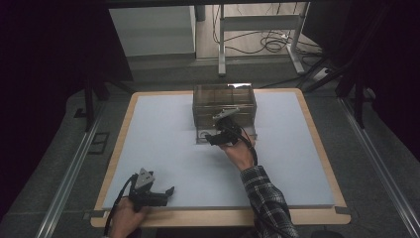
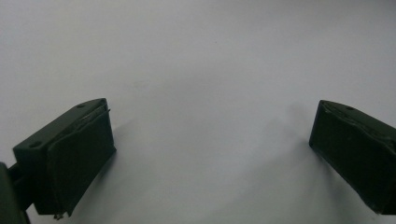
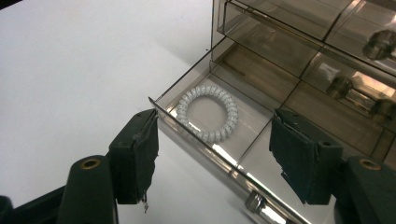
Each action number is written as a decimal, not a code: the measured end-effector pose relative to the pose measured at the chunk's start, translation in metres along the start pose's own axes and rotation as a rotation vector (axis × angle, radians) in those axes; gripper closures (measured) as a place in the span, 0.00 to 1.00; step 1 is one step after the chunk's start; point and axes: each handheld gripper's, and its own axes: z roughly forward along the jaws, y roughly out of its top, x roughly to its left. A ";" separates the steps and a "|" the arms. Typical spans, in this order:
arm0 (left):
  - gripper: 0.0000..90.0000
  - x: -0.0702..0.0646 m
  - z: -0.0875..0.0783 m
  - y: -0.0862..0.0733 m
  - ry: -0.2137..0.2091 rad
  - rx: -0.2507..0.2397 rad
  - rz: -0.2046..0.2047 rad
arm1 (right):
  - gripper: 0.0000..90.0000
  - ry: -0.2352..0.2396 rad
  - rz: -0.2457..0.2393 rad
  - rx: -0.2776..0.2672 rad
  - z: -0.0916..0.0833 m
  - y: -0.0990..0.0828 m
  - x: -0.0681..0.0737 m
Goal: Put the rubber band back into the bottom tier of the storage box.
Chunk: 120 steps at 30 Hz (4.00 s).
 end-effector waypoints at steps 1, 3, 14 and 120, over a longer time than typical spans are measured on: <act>0.00 0.000 0.000 0.000 0.000 0.001 0.000 | 0.35 0.001 0.000 -0.001 -0.001 -0.001 0.000; 0.00 0.000 0.000 0.000 0.000 0.001 0.000 | 0.35 0.004 0.002 -0.001 -0.004 -0.002 0.000; 0.00 0.000 0.000 0.000 0.000 0.001 0.000 | 0.32 0.016 0.004 0.010 -0.016 -0.012 -0.002; 0.00 0.000 0.000 0.000 0.000 0.000 -0.002 | 0.10 0.006 0.027 0.217 -0.114 -0.140 -0.012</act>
